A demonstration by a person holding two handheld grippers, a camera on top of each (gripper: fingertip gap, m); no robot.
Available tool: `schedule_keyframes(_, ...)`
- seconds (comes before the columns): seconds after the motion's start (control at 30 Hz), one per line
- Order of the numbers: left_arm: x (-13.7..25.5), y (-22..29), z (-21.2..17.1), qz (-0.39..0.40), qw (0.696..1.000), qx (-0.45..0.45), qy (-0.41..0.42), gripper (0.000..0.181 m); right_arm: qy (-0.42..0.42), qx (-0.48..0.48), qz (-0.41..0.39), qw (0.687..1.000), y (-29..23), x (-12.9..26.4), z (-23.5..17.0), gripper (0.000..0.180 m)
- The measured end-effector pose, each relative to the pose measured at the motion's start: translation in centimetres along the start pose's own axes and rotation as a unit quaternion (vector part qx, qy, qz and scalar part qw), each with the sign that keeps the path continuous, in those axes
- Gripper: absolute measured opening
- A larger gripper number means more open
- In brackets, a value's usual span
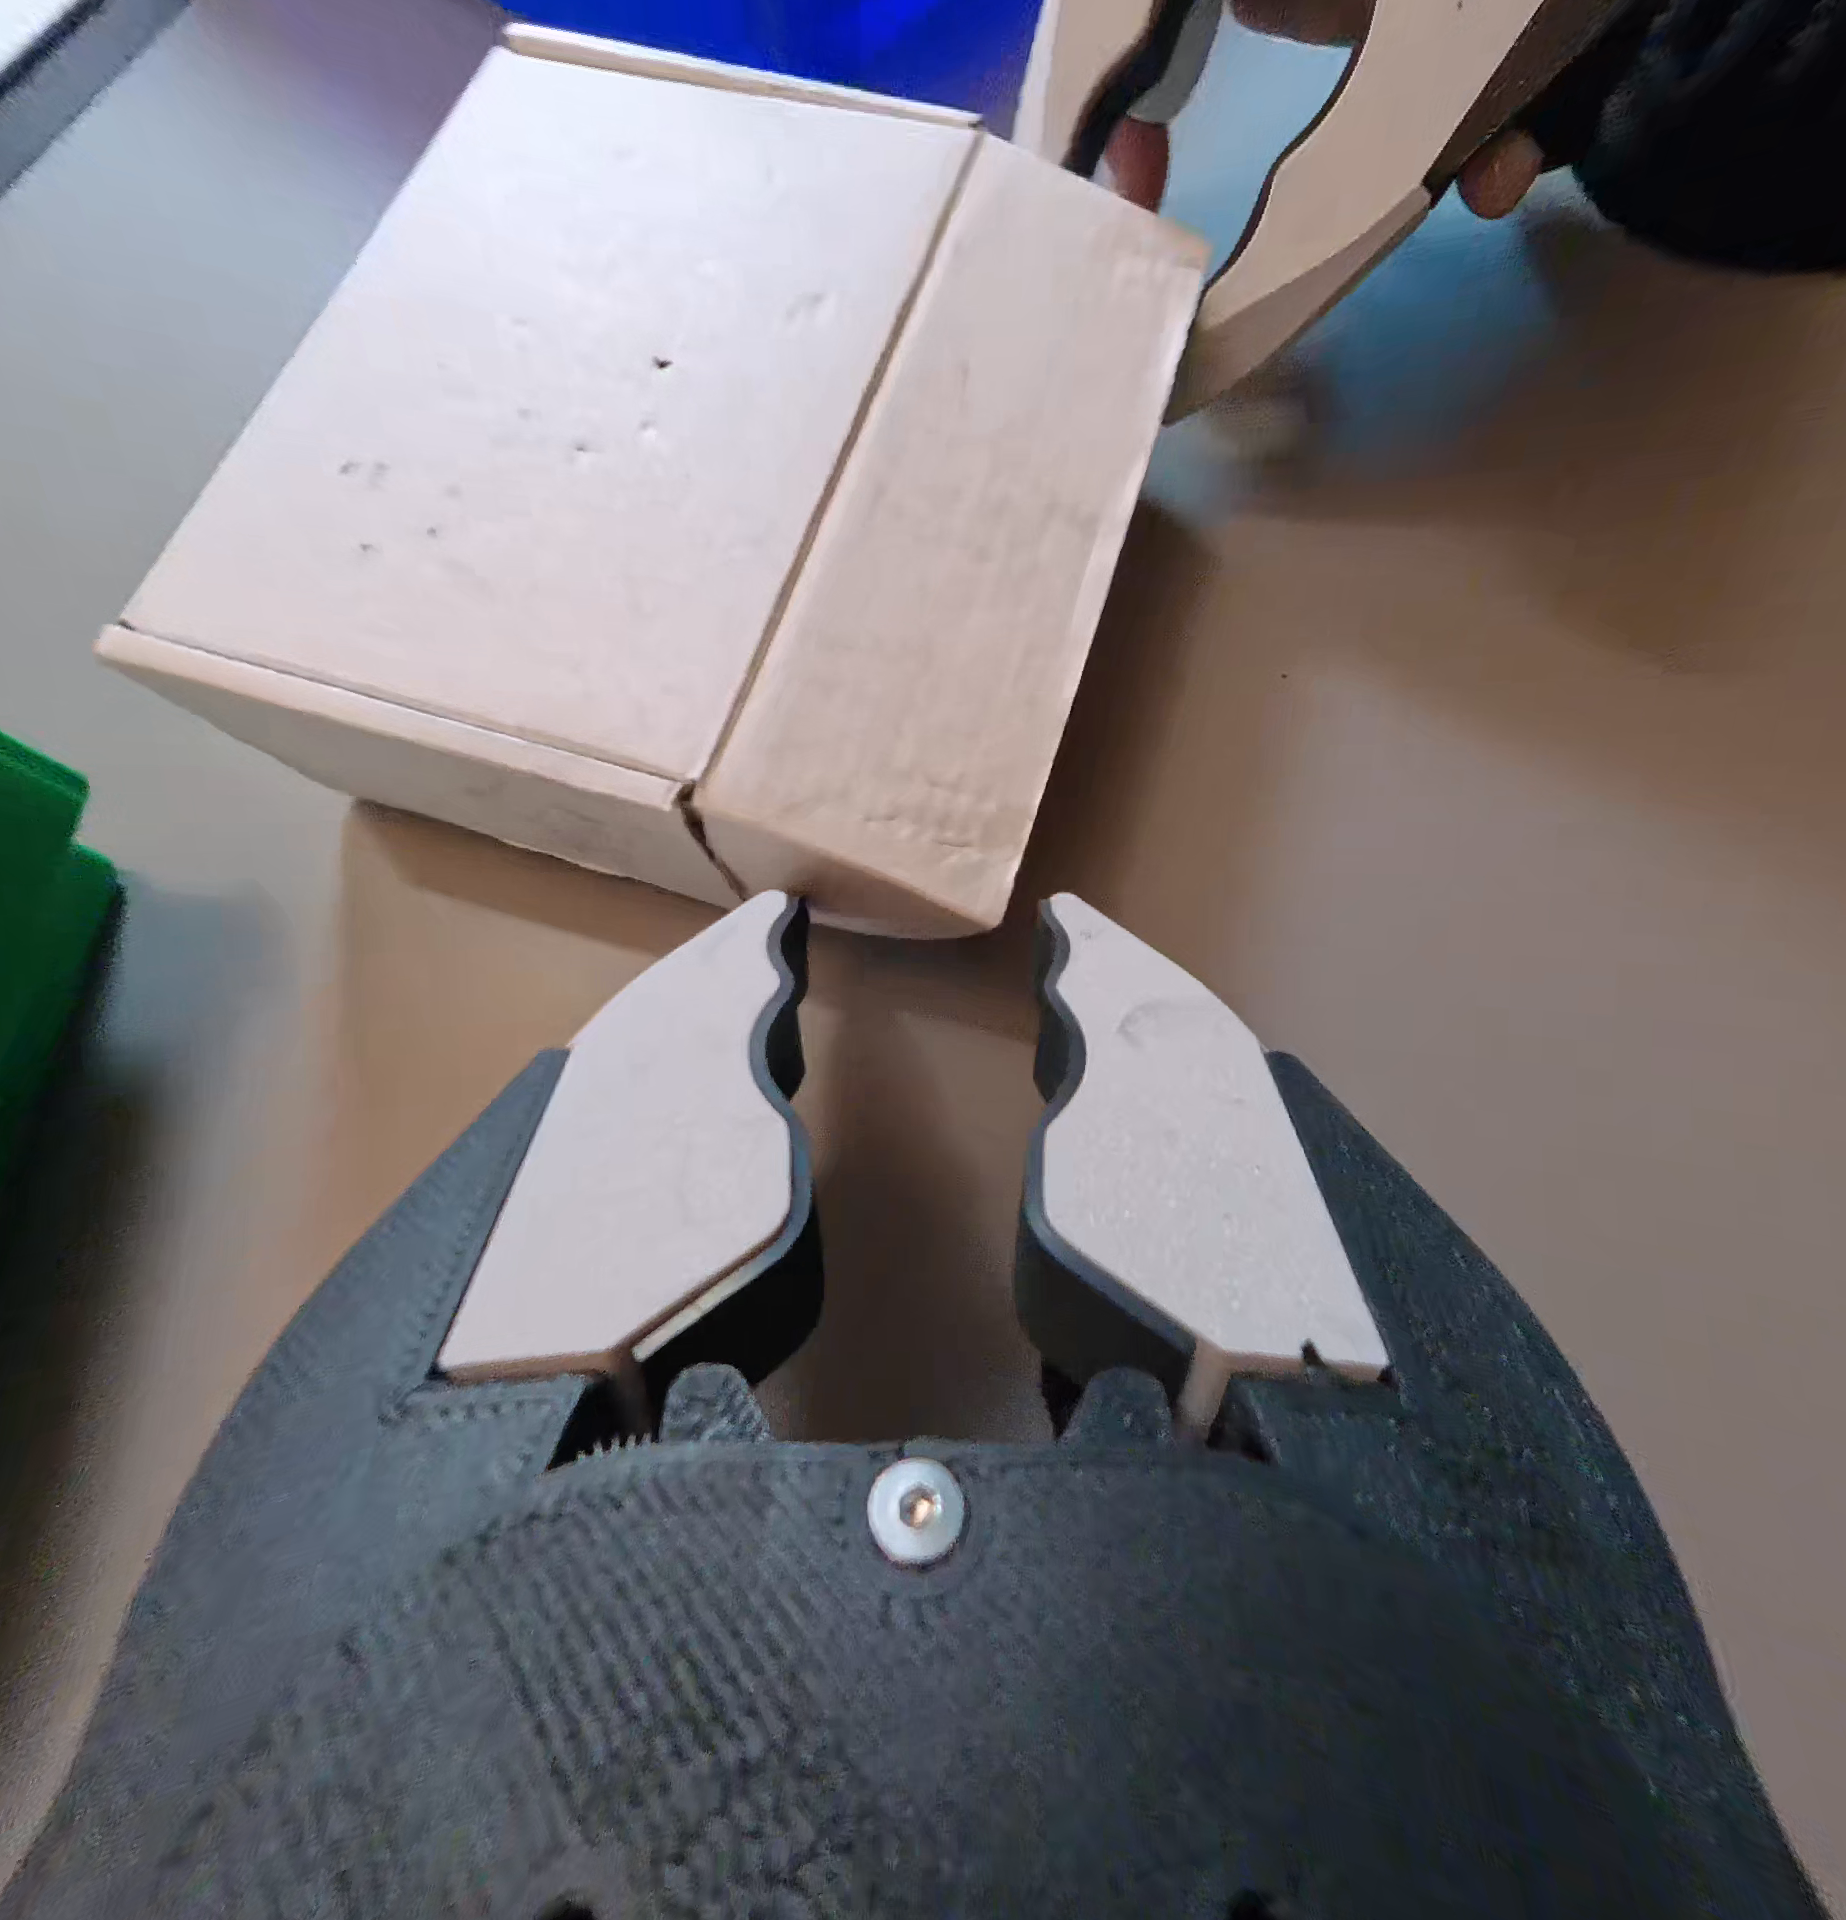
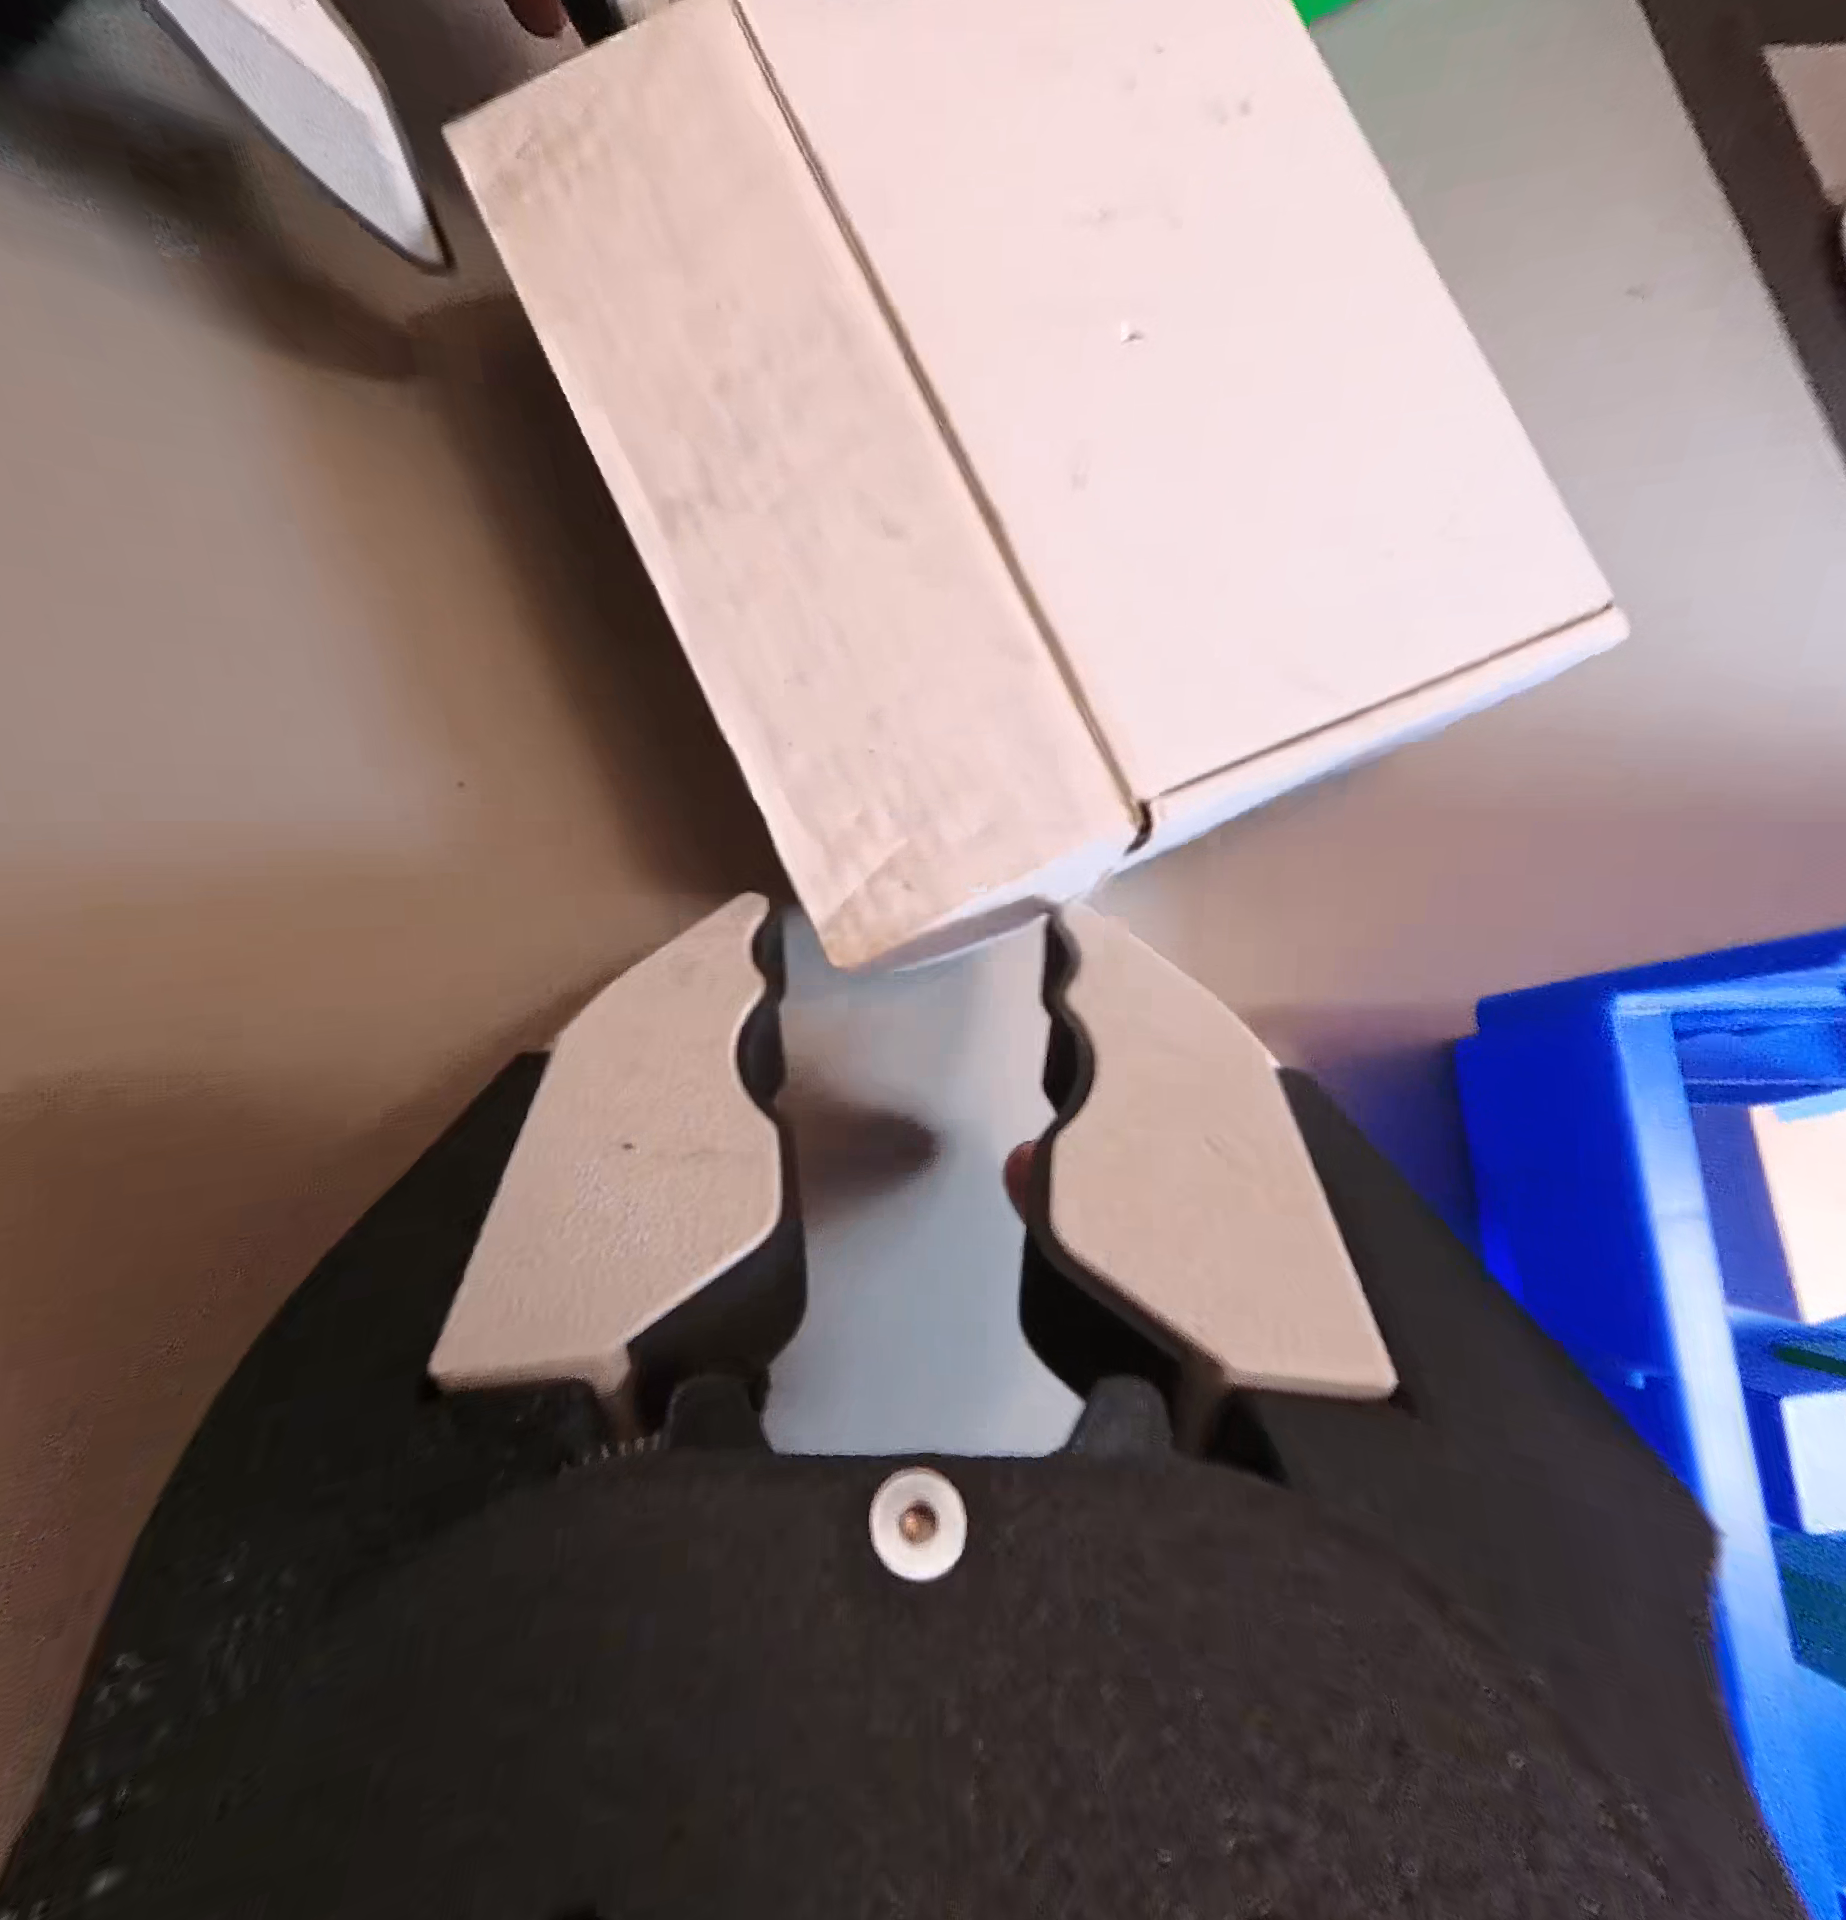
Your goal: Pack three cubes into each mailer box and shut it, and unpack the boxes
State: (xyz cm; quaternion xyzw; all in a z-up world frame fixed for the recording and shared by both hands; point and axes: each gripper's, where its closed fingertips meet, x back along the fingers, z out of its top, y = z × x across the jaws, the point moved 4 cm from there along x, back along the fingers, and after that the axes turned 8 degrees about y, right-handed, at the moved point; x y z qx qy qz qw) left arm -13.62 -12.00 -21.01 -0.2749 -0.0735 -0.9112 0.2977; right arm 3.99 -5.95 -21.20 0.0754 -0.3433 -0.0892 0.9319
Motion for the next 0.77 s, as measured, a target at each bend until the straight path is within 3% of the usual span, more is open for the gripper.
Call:
schedule_keyframes(0.03, -0.1, 0.0, 0.1, 0.009, 1.000, -0.008, 0.000, 0.038, -0.001, 0.005, -0.002, 1.000, -0.1, -0.1, 0.1, 0.041)
schedule_keyframes(0.17, -0.1, 0.0, 0.2, 0.007, 1.000, 0.002, 0.006, 0.031, 0.010, -0.015, 0.020, 1.000, -0.5, 0.1, 0.3, 0.030)
schedule_keyframes(0.37, -0.3, -0.1, 0.1, 0.013, 1.000, 0.000, 0.001, 0.032, 0.010, -0.041, 0.033, 0.999, -0.4, -0.3, -0.1, 0.033)
schedule_keyframes(0.57, 0.1, -0.1, 0.2, 0.002, 1.000, -0.014, 0.014, 0.042, 0.018, -0.051, 0.073, 0.996, -0.9, 0.3, -0.2, 0.055)
schedule_keyframes(0.77, 0.9, -0.5, 0.7, -0.022, 0.998, 0.039, 0.046, 0.038, 0.043, -0.094, 0.084, 0.991, -0.2, 1.3, 0.1, 0.053)
